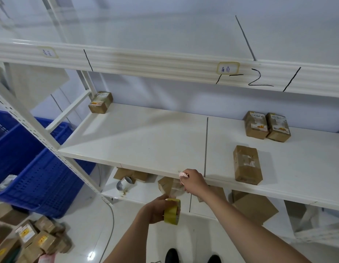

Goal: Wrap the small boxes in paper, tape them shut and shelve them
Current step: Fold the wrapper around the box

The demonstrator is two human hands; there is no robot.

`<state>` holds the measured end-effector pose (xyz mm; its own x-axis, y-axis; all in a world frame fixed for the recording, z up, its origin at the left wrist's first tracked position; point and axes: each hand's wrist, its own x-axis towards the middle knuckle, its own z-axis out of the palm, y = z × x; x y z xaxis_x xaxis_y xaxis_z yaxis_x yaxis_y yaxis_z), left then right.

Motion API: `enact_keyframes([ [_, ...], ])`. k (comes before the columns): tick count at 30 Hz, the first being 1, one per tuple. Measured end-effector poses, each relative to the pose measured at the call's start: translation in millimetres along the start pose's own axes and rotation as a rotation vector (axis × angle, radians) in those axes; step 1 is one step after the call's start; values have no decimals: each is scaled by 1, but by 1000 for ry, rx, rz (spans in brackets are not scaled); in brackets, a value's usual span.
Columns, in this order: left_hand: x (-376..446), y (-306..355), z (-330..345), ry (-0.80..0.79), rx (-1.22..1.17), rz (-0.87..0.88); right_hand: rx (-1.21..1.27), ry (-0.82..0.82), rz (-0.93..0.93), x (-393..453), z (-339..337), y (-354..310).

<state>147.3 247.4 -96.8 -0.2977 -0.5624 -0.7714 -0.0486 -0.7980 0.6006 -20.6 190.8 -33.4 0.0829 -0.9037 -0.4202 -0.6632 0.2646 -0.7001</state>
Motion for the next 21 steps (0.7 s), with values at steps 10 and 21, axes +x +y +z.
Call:
enact_keyframes([
  [10,5,2,-2,67,85,-119,-4,-21,-8,-1,5,3],
  [21,3,-8,-4,191,266,-214,-50,-54,-20,-3,3,3],
])
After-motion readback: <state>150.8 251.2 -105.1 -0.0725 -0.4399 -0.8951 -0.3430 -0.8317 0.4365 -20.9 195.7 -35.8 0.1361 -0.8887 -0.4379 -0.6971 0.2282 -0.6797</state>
